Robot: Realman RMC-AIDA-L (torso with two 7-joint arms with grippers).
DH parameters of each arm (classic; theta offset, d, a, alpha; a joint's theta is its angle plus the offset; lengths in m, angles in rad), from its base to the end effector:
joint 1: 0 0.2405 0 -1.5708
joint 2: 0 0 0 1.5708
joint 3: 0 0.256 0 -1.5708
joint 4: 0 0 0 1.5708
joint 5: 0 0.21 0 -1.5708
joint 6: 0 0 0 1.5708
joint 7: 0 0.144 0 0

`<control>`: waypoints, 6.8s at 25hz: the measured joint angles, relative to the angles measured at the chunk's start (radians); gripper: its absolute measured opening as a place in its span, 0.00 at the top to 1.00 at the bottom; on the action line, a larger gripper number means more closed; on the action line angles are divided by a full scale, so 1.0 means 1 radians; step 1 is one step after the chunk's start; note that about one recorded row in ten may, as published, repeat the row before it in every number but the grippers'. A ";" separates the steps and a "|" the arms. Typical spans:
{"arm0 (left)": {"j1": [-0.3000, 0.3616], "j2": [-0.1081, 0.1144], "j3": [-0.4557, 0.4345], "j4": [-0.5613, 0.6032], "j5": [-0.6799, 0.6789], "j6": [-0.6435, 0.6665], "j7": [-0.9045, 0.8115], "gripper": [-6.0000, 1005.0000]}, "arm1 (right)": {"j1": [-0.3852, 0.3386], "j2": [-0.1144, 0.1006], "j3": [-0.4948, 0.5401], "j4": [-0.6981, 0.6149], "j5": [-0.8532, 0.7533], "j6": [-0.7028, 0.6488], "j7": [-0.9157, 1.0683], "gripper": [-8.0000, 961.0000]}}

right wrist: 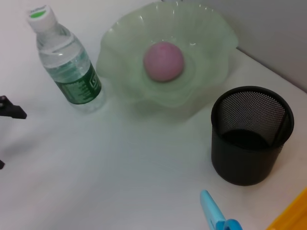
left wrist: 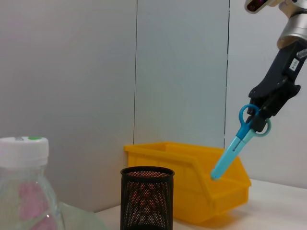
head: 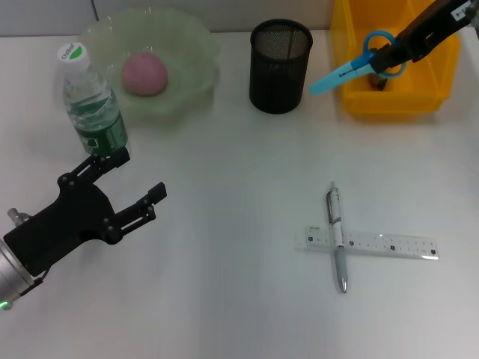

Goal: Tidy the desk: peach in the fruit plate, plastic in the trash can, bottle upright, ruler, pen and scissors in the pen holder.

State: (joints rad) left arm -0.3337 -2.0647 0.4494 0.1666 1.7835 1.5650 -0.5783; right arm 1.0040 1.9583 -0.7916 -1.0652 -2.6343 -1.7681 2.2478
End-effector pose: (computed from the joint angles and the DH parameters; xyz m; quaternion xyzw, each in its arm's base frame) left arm -0.3225 0.2483 -0.0317 -0.8693 -0.1520 -0.3431 0.3217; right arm 0.1287 0.4235 0.0891 -0.9433 0.2858 -0.0844 0.1463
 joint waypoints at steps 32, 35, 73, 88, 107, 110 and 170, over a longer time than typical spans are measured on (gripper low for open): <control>-0.005 0.001 0.008 0.036 0.004 -0.019 -0.050 0.18 | 0.072 0.015 -0.073 0.108 -0.039 0.251 0.044 0.87; -0.005 0.000 0.008 0.038 0.003 -0.019 -0.050 0.18 | 0.078 0.026 -0.102 0.132 -0.039 0.302 0.044 0.87; -0.007 -0.001 0.005 0.038 0.001 -0.036 -0.052 0.18 | 0.144 0.057 -0.183 0.383 -0.044 0.611 0.056 0.87; -0.004 -0.001 0.001 0.037 -0.001 -0.034 -0.052 0.18 | 0.138 0.066 -0.182 0.366 -0.046 0.630 0.080 0.73; -0.001 -0.001 0.007 0.038 0.000 -0.030 -0.052 0.18 | 0.136 0.071 -0.182 0.353 -0.049 0.625 0.093 0.25; -0.002 -0.001 0.008 0.037 0.003 -0.030 -0.052 0.18 | 0.133 0.074 -0.182 0.345 -0.049 0.623 0.095 0.25; -0.027 0.021 0.431 0.233 0.036 0.051 -0.258 0.18 | -0.050 0.126 -0.552 0.142 0.172 0.120 -0.167 0.26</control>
State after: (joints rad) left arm -0.3603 -2.0441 0.8804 0.3997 1.8192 1.6159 -0.8367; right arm 0.9536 2.0846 -1.3440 -0.9228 -2.4620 -1.6479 2.0807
